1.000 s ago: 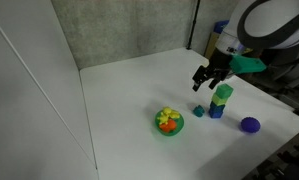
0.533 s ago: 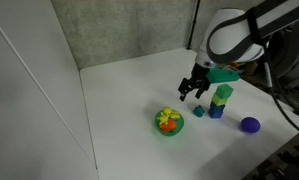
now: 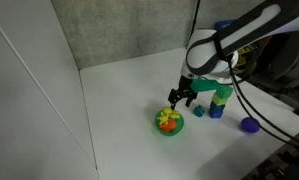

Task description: Remove the yellow duck from the green bowl and put it on the table

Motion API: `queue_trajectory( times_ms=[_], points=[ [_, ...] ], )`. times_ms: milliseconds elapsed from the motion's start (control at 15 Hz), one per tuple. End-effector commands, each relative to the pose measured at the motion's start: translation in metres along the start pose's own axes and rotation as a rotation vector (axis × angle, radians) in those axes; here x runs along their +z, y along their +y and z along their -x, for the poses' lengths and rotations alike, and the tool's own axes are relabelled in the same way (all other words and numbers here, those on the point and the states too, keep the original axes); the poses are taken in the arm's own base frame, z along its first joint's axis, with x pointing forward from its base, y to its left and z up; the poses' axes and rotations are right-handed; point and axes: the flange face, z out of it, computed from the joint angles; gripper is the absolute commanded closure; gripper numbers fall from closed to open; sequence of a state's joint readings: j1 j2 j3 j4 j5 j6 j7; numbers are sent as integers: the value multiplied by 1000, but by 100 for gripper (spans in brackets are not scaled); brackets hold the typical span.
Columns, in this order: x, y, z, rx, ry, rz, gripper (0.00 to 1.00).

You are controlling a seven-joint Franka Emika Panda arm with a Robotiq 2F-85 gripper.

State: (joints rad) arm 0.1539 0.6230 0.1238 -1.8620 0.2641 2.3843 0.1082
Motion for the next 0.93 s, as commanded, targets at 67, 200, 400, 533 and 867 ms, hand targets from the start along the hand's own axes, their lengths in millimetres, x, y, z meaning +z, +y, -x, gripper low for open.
queue_trajectory(
  times_ms=[67, 200, 400, 533, 867],
  points=[
    [28, -6, -20, -23, -27, 42, 0],
    [41, -10, -23, -37, -30, 54, 0],
    [56, -15, -27, -49, -39, 66, 0],
    [62, -16, -29, -51, -40, 72, 0],
    [67, -17, -37, -55, -17, 92, 29]
  ],
)
